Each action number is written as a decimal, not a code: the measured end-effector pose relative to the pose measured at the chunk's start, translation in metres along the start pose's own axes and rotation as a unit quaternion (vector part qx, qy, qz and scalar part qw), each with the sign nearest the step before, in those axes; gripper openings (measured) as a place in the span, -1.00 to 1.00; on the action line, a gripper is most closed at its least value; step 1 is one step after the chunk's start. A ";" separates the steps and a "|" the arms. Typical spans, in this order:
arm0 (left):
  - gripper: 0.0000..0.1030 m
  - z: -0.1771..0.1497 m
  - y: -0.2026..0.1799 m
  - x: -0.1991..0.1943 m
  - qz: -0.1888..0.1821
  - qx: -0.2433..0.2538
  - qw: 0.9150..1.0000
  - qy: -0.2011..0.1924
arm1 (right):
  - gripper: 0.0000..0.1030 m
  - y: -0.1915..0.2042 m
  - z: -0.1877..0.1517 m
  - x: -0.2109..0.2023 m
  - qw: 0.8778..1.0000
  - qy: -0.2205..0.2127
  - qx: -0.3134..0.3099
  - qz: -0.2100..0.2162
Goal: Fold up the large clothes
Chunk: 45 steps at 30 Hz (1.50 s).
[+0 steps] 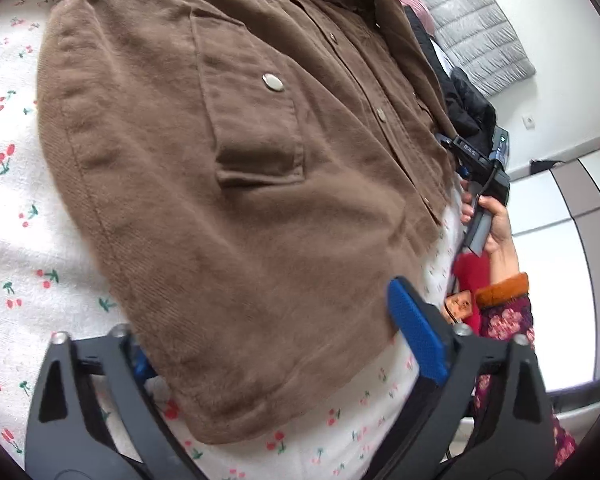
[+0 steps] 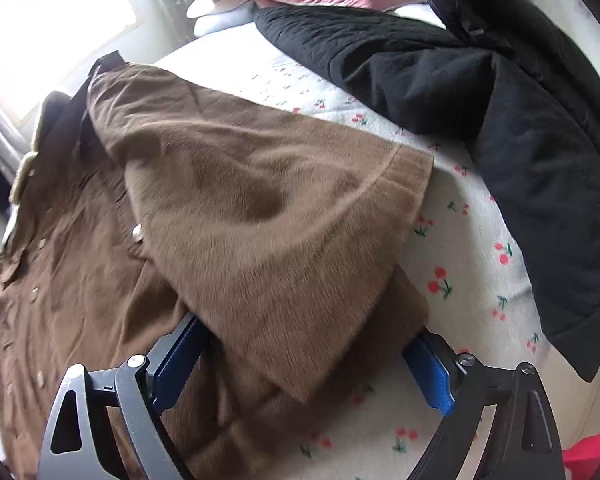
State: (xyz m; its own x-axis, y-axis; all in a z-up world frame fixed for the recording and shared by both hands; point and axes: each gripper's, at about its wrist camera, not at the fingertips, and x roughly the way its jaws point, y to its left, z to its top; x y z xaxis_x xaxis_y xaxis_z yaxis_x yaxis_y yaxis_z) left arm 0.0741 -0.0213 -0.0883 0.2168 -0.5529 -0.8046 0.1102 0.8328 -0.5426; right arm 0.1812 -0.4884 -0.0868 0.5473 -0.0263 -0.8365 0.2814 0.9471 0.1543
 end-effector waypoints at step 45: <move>0.64 -0.012 0.076 -0.227 0.267 0.091 0.947 -0.150 | -0.01 0.062 -0.124 -0.176 0.971 0.118 -0.057 0.203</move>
State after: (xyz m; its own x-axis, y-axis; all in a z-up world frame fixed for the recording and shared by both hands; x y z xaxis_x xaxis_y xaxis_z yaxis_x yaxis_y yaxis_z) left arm 0.0213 0.1676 0.0503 0.5524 -0.0405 -0.8326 0.0668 0.9978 -0.0043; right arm 0.0045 -0.3851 0.0043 0.3962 0.4166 -0.8182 -0.0149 0.8939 0.4479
